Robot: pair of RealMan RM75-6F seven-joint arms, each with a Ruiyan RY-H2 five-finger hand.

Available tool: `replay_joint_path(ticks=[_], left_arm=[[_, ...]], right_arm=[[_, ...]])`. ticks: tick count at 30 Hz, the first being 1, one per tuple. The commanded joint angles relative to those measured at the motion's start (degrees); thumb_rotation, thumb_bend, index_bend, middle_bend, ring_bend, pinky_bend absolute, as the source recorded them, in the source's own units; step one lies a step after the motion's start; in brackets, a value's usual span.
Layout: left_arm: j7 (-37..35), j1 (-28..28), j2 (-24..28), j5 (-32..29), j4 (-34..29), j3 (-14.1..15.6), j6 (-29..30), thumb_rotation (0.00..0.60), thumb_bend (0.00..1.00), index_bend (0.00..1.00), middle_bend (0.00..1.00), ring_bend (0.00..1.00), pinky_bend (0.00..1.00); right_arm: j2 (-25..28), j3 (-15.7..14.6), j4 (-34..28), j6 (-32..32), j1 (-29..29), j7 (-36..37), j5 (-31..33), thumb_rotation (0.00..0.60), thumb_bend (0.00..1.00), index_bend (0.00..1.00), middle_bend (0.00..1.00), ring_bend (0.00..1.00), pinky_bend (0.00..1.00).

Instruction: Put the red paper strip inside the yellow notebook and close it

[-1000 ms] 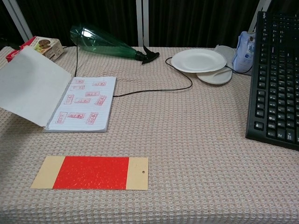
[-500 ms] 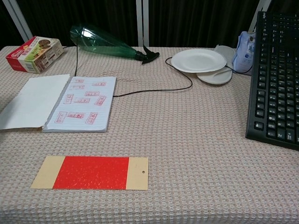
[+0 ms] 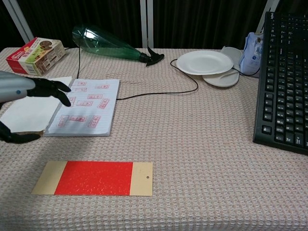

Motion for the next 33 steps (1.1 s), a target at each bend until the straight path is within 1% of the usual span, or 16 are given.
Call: replay_joint_path(ticks=[1, 3, 6, 10, 12, 15, 17, 19, 21, 23, 25, 26, 28, 33], left_arm=[[1.29, -0.50, -1.97, 0.95, -1.31, 1.06, -1.46, 0.383, 0.28, 0.18, 0.04, 0.02, 0.09], [2.27, -0.48, -3.24, 1.54, -1.35, 1.52, -1.50, 0.350, 0.29, 0.17, 0.03, 0.02, 0.09], [4.92, 0.06, -5.54, 2.16, -0.79, 2.18, -0.13, 0.322, 0.28, 0.16, 0.03, 0.02, 0.09], [8.29, 1.32, -8.13, 1.79, -0.46, 3.12, 2.27, 0.321, 0.28, 0.15, 0.02, 0.02, 0.09], [9.20, 1.87, -8.94, 1.87, -0.56, 3.54, 3.13, 0.336, 0.28, 0.14, 0.01, 0.02, 0.09], [10.52, 2.83, -10.18, 1.85, -0.67, 4.55, 4.08, 0.381, 0.27, 0.14, 0.01, 0.02, 0.09], [10.72, 3.37, -11.07, 1.74, -0.53, 4.98, 4.39, 0.393, 0.26, 0.14, 0.01, 0.02, 0.09], [10.60, 4.12, -12.39, 1.58, 0.13, 5.25, 4.90, 0.423, 0.26, 0.14, 0.01, 0.02, 0.09], [10.79, 4.76, -13.65, 1.50, 1.08, 5.33, 5.55, 0.468, 0.26, 0.14, 0.01, 0.02, 0.09], [10.50, 5.60, -15.26, 1.71, 2.23, 5.19, 6.47, 0.498, 0.26, 0.14, 0.01, 0.02, 0.09], [10.89, 6.14, -16.26, 1.38, 2.95, 5.09, 7.12, 0.553, 0.26, 0.15, 0.01, 0.02, 0.09], [11.12, 6.32, -16.65, 1.28, 3.24, 5.02, 7.36, 0.567, 0.26, 0.15, 0.01, 0.02, 0.09], [11.70, 6.60, -17.22, 0.76, 3.65, 5.08, 7.52, 0.579, 0.26, 0.15, 0.01, 0.02, 0.09], [11.96, 6.95, -17.70, 0.14, 3.49, 5.21, 7.36, 0.571, 0.26, 0.15, 0.01, 0.01, 0.09]], right_arm=[[0.03, 0.05, -0.14, -0.26, 0.21, -0.13, 0.04, 0.600, 0.12, 0.41, 0.25, 0.19, 0.27], [0.03, 0.06, -0.21, -0.49, 0.33, -0.21, 0.12, 0.600, 0.12, 0.41, 0.25, 0.19, 0.27], [0.07, 0.03, -0.23, -0.75, 0.48, -0.25, 0.20, 0.600, 0.12, 0.41, 0.25, 0.19, 0.27], [0.19, 0.10, -0.23, -0.84, 0.59, -0.18, 0.35, 0.600, 0.12, 0.41, 0.25, 0.19, 0.27], [0.24, 0.09, -0.26, -0.88, 0.63, -0.18, 0.35, 0.600, 0.12, 0.41, 0.25, 0.19, 0.27], [0.23, 0.02, -0.31, -1.08, 0.80, -0.26, 0.26, 0.600, 0.12, 0.41, 0.25, 0.19, 0.27], [0.24, -0.04, -0.39, -1.21, 0.94, -0.41, 0.10, 0.600, 0.12, 0.41, 0.25, 0.19, 0.27], [0.28, -0.09, -0.57, -1.36, 1.09, -0.44, -0.05, 0.600, 0.12, 0.41, 0.25, 0.19, 0.27], [0.39, -0.16, -0.74, -1.39, 1.20, -0.22, -0.22, 0.600, 0.12, 0.41, 0.25, 0.19, 0.27], [0.49, -0.23, -0.75, -1.34, 1.26, -0.19, -0.39, 0.600, 0.12, 0.41, 0.25, 0.19, 0.27], [0.57, -0.29, -0.77, -1.33, 1.27, -0.11, -0.41, 0.600, 0.12, 0.41, 0.25, 0.19, 0.27], [0.60, -0.31, -0.76, -1.32, 1.25, -0.09, -0.40, 0.600, 0.12, 0.41, 0.25, 0.19, 0.27], [0.64, -0.36, -0.72, -1.31, 1.23, -0.03, -0.35, 0.600, 0.12, 0.41, 0.25, 0.19, 0.27], [0.61, -0.41, -0.50, -1.10, 1.16, 0.27, -0.32, 0.600, 0.12, 0.41, 0.25, 0.19, 0.27]])
